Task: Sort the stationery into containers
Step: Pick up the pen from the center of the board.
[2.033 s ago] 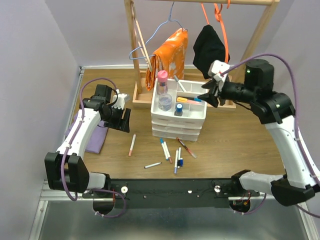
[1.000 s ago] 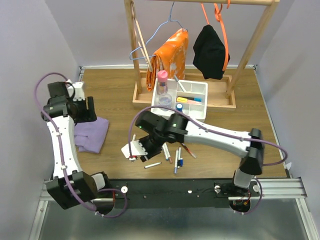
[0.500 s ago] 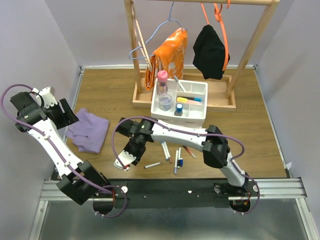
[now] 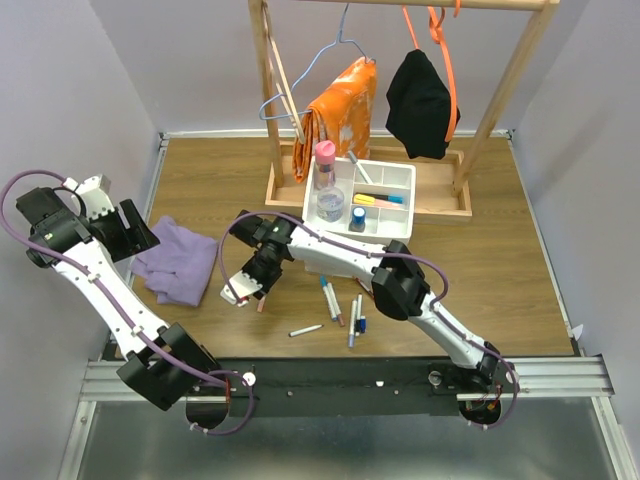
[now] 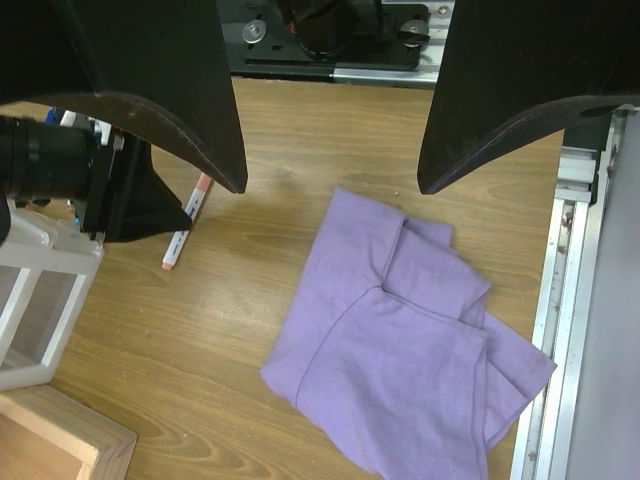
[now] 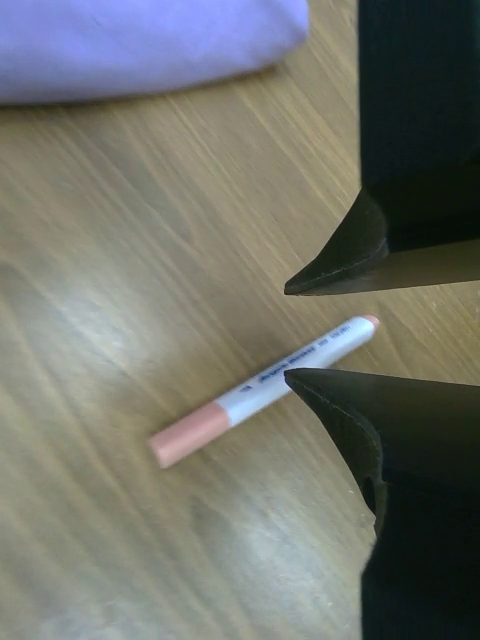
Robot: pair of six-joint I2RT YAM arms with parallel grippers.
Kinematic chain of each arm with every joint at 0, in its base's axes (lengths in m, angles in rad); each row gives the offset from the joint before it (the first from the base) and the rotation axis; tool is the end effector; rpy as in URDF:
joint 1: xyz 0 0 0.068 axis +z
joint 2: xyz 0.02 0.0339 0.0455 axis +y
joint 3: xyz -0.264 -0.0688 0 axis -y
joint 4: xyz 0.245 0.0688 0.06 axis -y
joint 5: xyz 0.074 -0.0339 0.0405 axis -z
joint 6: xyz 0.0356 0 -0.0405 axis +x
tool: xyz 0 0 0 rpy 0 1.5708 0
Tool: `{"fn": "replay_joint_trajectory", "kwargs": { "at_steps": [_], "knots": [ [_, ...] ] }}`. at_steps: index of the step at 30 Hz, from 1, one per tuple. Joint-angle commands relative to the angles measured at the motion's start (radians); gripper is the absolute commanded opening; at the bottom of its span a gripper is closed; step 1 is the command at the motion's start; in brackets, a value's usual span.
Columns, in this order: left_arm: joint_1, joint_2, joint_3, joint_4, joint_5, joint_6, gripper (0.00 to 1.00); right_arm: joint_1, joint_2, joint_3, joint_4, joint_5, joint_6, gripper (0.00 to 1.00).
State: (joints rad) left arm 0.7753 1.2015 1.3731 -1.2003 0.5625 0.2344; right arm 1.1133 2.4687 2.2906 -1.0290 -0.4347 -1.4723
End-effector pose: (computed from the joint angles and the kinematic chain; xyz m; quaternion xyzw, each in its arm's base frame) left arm 0.1630 0.1331 0.3715 -0.1757 0.9118 -0.1096 0.3545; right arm 0.2145 0.4696 0.1943 -0.9342 0.2261 0.1771 0.2116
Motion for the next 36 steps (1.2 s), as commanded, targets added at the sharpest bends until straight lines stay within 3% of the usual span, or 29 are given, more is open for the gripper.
{"fn": "replay_joint_trajectory", "kwargs": {
  "at_steps": [1,5,9,22,31,36],
  "knots": [
    [0.022,0.004,0.021,-0.015,0.048,-0.001,0.79,-0.026,0.044,0.035,-0.072,-0.006,-0.057,0.40],
    [0.028,-0.002,0.003,-0.005,0.053,-0.012,0.79,-0.027,0.041,0.023,-0.149,-0.021,-0.105,0.39],
    [0.038,-0.010,-0.012,0.004,0.047,-0.021,0.79,-0.027,0.022,-0.039,-0.114,-0.030,-0.123,0.40],
    [0.044,-0.020,-0.026,-0.002,0.054,-0.027,0.79,-0.020,0.128,0.066,-0.157,-0.035,-0.184,0.40],
    [0.044,-0.033,-0.051,0.016,0.060,-0.053,0.79,0.040,0.170,0.063,-0.358,-0.003,-0.261,0.38],
    [0.044,-0.052,-0.057,0.007,0.054,-0.044,0.79,0.068,0.187,0.029,-0.358,0.037,-0.223,0.38]
  ]
}}
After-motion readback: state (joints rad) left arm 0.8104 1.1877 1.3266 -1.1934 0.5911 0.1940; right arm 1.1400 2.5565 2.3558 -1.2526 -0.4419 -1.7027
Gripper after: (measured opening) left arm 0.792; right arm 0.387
